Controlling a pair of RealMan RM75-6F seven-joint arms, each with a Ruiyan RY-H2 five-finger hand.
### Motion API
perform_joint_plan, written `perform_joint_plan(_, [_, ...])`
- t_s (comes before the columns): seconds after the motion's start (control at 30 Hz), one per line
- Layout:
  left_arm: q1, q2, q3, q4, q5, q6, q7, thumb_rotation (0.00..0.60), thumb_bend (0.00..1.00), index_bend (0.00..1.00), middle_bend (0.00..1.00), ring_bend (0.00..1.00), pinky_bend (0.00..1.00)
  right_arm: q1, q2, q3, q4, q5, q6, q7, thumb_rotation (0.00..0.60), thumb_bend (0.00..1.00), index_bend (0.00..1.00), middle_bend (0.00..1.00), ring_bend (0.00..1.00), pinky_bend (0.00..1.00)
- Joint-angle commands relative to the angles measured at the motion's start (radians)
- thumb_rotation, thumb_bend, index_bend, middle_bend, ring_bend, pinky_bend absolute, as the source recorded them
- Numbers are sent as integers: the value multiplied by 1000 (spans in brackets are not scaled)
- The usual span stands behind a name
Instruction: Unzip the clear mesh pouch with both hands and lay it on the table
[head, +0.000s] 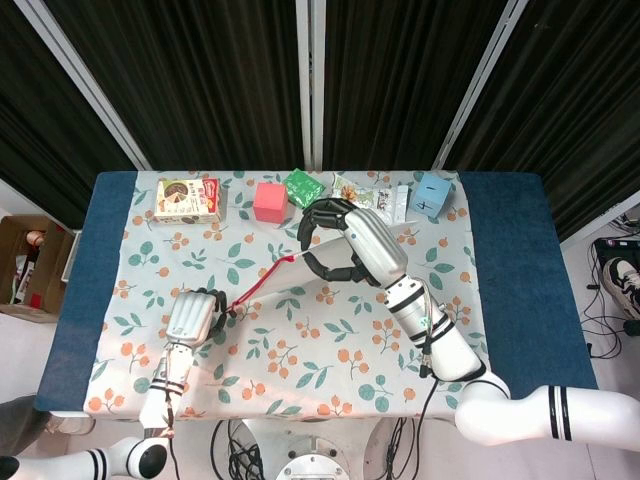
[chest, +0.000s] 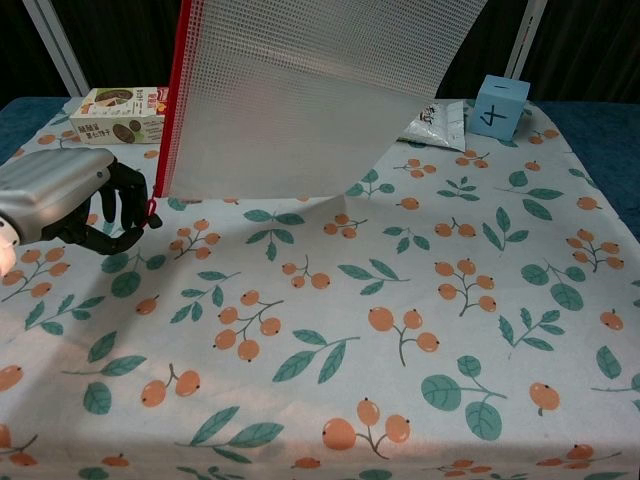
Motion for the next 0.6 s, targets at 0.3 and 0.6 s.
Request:
perform_joint_plan(0.3, [-6,74,-36,-59,-71,-26,6,600,186,207,292,277,445,4,-57,-67,7,-96,51,-96,600,626,934,453,276,255])
perform_joint_plan(0.6, [4,138,-110,-65,-135,46,5,600,42,160,195,186,276,-55,-99,-233,23,-351,111,-134,600,626,934,454,276,256])
